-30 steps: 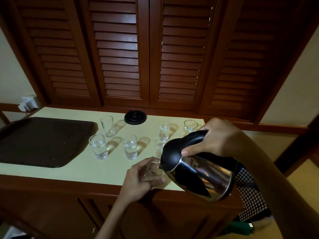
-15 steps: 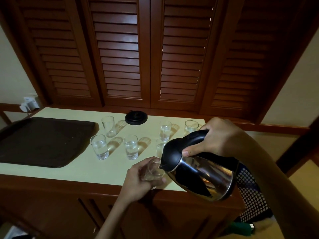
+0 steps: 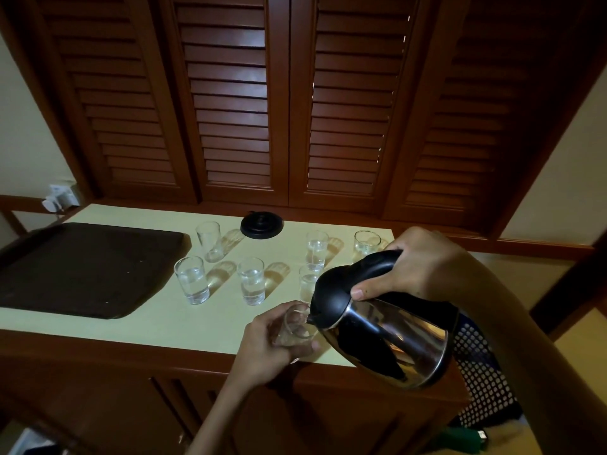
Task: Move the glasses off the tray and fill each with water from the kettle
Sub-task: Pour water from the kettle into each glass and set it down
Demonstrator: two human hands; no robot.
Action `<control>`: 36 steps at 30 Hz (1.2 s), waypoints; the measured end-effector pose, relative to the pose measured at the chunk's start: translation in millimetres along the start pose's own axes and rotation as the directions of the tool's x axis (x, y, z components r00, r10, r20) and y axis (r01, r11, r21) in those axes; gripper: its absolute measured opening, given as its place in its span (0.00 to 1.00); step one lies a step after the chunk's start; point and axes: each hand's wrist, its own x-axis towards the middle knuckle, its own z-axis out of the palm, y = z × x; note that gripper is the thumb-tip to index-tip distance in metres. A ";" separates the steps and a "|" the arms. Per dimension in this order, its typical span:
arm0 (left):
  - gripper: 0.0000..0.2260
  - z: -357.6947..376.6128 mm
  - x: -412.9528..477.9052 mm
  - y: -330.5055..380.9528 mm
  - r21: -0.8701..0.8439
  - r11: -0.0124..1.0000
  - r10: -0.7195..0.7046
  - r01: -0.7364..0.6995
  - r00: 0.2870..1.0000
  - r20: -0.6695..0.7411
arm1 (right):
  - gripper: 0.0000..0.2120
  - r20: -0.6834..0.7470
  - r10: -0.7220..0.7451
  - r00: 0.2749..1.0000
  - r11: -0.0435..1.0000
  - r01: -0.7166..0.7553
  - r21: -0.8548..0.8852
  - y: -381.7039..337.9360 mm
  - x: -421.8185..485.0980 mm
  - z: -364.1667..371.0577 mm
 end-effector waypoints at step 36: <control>0.26 2.0 -2.5 0.8 -0.006 1.000 0.023 -0.023 1.000 0.004 | 0.30 0.035 0.051 0.998 0.998 -0.051 0.025 -5.6 -10.5 -8.1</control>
